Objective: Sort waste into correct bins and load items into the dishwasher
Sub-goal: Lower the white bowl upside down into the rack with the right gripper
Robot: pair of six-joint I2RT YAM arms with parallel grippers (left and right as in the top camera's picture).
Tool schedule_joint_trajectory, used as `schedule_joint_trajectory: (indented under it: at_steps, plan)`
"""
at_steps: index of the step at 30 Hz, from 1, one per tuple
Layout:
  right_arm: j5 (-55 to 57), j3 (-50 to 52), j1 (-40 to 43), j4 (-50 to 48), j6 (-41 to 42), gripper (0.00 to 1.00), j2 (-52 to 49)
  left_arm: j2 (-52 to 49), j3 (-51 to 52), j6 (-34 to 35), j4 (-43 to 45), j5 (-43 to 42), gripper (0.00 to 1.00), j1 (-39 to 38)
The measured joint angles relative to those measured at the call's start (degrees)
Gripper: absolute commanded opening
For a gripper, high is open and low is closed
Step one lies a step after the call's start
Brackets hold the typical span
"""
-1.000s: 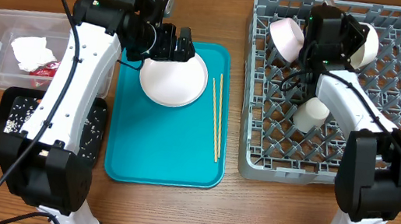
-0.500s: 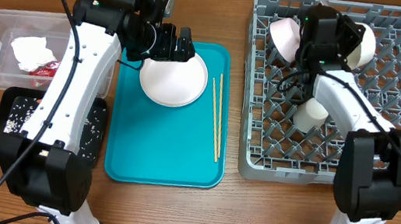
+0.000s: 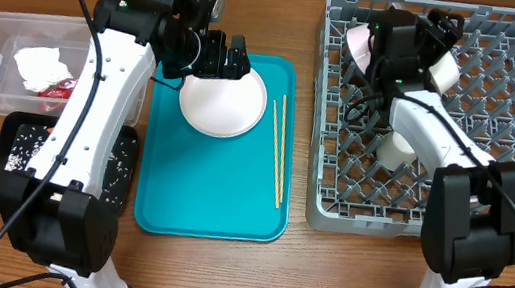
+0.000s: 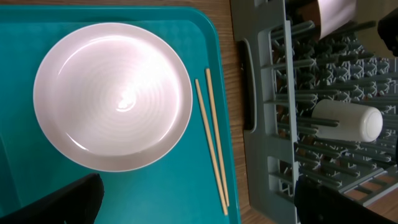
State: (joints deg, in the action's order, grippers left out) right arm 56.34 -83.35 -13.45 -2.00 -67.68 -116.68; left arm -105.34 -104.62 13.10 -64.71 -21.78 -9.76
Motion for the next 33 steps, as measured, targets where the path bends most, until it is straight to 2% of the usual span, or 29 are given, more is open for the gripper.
schedule_joint_trajectory:
  at_steps: [5, 24, 33]
  plan:
    - [0.6, 0.0, -2.3, -3.4, -0.1, 1.0, 0.0, 0.0, 0.0, 0.0, 0.0, 0.0, 1.0, 0.0]
    - [1.1, 0.0, -4.2, -3.4, 0.1, 1.0, 0.0, 0.0, 0.0, 0.0, 0.0, 0.0, 1.0, 0.0]
    - [1.0, 0.0, -1.9, -1.0, 10.6, 1.0, 0.0, 0.0, 0.0, 0.0, 0.0, 0.0, 1.0, 0.0]
